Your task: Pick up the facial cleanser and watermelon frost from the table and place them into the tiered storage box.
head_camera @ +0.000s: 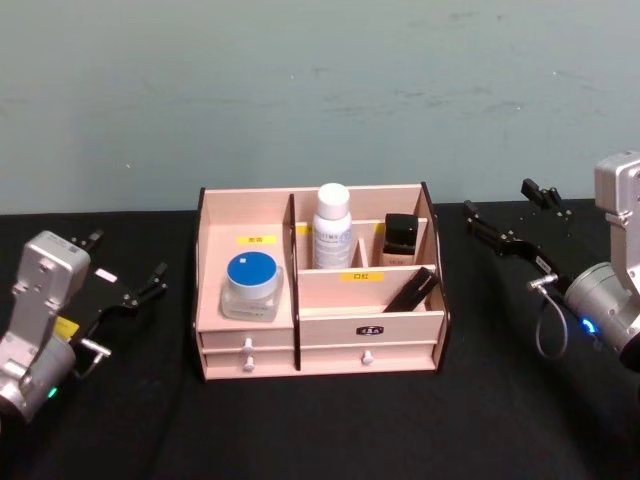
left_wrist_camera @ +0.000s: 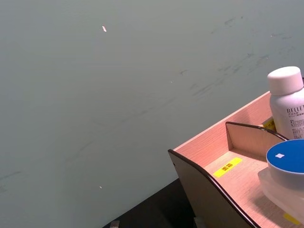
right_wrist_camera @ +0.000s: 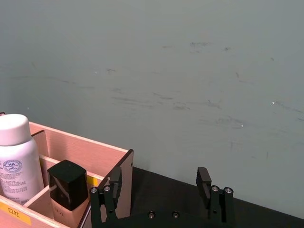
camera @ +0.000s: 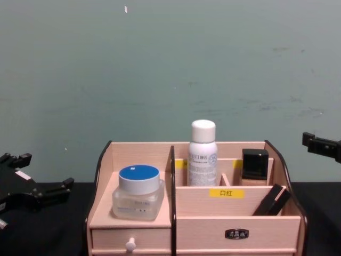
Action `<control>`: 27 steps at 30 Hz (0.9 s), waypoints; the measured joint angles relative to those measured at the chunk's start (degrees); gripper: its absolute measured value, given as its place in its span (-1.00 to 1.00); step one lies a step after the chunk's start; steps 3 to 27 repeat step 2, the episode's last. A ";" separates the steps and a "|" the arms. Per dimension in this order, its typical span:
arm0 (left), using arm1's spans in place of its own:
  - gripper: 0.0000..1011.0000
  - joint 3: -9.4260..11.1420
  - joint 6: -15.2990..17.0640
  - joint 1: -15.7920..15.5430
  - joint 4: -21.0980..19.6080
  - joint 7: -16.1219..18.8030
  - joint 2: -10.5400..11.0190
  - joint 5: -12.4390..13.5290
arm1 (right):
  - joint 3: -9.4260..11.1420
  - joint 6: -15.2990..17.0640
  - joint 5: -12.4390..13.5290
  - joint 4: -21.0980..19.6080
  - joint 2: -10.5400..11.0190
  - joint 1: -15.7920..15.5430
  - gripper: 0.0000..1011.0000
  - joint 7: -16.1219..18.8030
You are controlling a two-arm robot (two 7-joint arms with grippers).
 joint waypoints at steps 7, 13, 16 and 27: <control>1.00 0.00 0.00 0.00 0.00 0.00 0.00 0.00 | 0.01 -0.02 0.01 -0.02 0.00 -0.01 0.98 0.00; 1.00 0.00 0.00 0.00 0.00 0.00 0.00 0.00 | 0.01 -0.02 0.01 -0.02 0.00 -0.01 0.98 0.00; 1.00 0.00 0.00 0.00 0.00 0.00 0.00 0.00 | 0.01 -0.02 0.01 -0.02 0.00 -0.01 0.98 0.00; 1.00 0.00 0.00 0.00 0.00 0.00 0.00 0.00 | 0.01 -0.02 0.01 -0.02 0.00 -0.01 0.98 0.00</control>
